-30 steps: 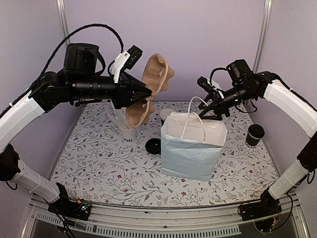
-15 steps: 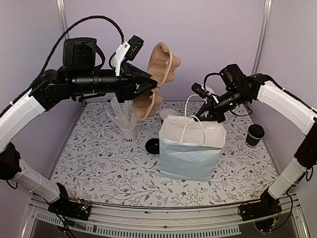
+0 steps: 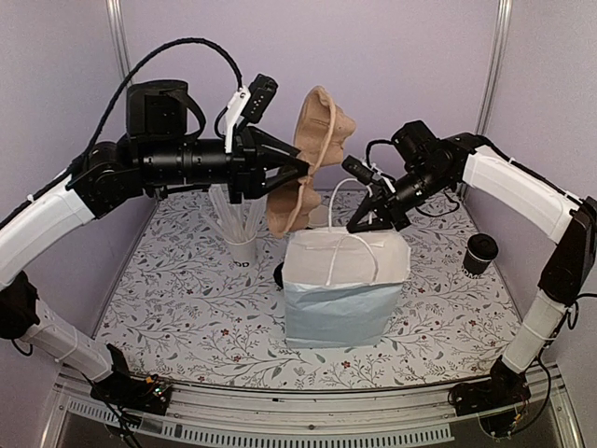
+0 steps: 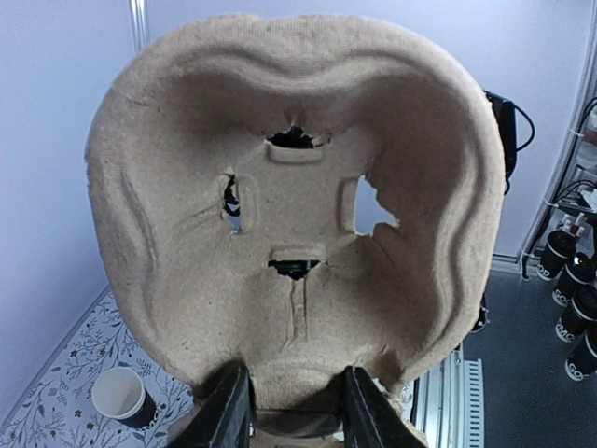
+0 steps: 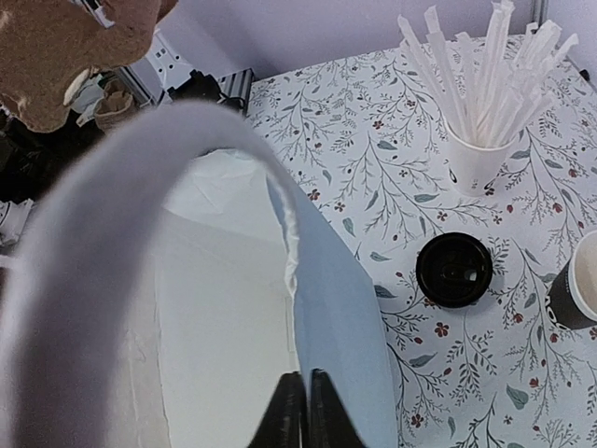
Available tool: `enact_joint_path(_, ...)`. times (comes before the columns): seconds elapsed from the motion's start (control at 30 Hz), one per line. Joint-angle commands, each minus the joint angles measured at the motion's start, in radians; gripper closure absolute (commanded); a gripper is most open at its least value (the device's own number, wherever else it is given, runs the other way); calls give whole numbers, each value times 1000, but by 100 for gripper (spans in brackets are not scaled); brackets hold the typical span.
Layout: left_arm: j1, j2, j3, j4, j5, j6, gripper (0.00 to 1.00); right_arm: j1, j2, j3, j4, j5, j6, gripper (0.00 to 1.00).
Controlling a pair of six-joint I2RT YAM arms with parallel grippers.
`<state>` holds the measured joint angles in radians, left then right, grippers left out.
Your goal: Pack the takeout coffee
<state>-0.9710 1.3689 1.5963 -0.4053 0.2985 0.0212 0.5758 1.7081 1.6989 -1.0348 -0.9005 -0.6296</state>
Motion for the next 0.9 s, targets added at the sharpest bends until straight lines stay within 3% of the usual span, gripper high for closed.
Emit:
enact_joint_path(0.0,-18,0,-41,95,72,-9,64,13,23,50,-35,-19,-22,75)
enact_joint_path(0.13,-18,43,-36,103,123,14,65,12,-5,82,-64,37,-46,39)
enact_joint_path(0.27,-18,83,-22,115,171,27,65,-4,-80,82,-78,90,-57,25)
enact_joint_path(0.57,-17,139,-20,114,212,79,65,-99,-282,-49,-75,74,-74,20)
enact_joint_path(0.7,-14,153,-19,118,220,79,65,-101,-352,-127,-69,77,-73,24)
enact_joint_path(0.87,-15,163,-21,122,227,74,65,-58,-401,-153,-175,-27,-213,29)
